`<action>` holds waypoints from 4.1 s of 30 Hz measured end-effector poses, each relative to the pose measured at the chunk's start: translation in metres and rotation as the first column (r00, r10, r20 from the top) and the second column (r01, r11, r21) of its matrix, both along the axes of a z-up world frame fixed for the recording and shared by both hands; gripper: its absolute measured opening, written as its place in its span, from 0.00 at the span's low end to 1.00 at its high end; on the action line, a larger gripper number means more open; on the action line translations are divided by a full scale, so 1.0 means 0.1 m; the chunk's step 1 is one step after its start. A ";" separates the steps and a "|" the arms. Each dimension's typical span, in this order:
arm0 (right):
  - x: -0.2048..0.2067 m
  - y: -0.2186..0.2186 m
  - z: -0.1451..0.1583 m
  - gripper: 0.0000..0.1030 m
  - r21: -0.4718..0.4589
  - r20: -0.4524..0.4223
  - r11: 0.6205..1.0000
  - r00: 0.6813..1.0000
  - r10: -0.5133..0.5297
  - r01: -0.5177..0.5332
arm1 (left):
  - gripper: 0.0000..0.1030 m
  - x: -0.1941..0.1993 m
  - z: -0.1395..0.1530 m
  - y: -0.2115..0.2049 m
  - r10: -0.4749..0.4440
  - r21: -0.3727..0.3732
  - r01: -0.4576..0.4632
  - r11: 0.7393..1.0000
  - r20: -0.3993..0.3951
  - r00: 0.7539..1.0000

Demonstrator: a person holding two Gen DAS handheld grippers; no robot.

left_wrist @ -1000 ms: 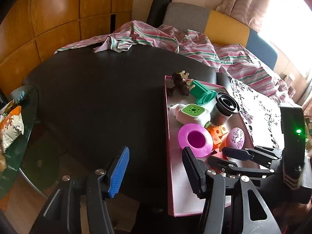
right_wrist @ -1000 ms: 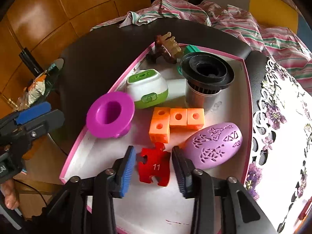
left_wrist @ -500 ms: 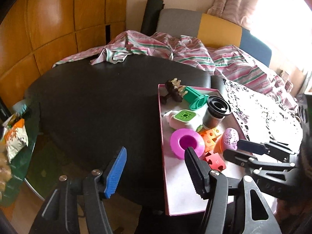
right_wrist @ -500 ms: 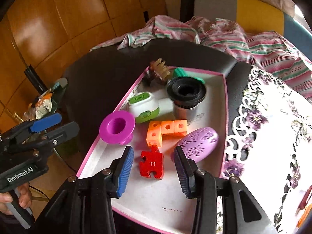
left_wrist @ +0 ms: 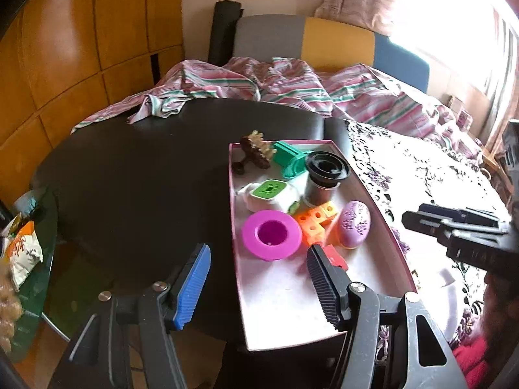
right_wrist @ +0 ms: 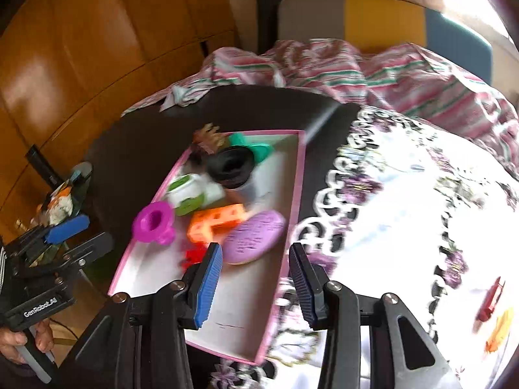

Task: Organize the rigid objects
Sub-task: 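Move both tools from the tray back over the red cylinder and yellow piece, then grasp the red cylinder with the left tool, then grasp the yellow plastic piece with the right tool, then carry the red cylinder into the tray and open left tool while right tool holds yellow piece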

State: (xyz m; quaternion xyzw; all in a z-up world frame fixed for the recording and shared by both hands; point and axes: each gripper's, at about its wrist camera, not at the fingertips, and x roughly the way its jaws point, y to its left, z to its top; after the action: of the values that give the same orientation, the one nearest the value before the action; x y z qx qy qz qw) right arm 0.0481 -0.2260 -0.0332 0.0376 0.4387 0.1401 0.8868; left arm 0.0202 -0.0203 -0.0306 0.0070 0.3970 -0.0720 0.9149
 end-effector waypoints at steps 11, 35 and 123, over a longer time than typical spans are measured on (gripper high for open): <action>-0.10 -1.07 0.11 0.42 0.004 -0.015 0.964 0.964 -0.265 0.265 | 0.61 -0.03 0.07 -0.36 -0.092 0.027 0.092 0.995 0.025 0.995; -0.86 -3.52 -0.29 0.42 0.246 -0.190 0.435 0.483 -0.855 0.866 | 0.61 0.13 0.08 -1.93 -0.454 0.025 0.454 0.891 -0.029 0.891; -0.29 -3.13 -0.82 0.27 -0.125 -0.336 0.675 0.609 -0.719 0.727 | 0.25 0.08 -0.40 -3.00 -0.588 -0.044 0.586 0.809 -0.071 0.806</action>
State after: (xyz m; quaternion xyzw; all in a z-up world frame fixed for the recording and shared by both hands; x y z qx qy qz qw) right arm 0.0191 -0.5390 -0.1152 0.2467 0.5380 -0.2335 0.7715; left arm 0.0280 -0.3206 -0.0709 0.1172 0.4113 -0.3554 0.8311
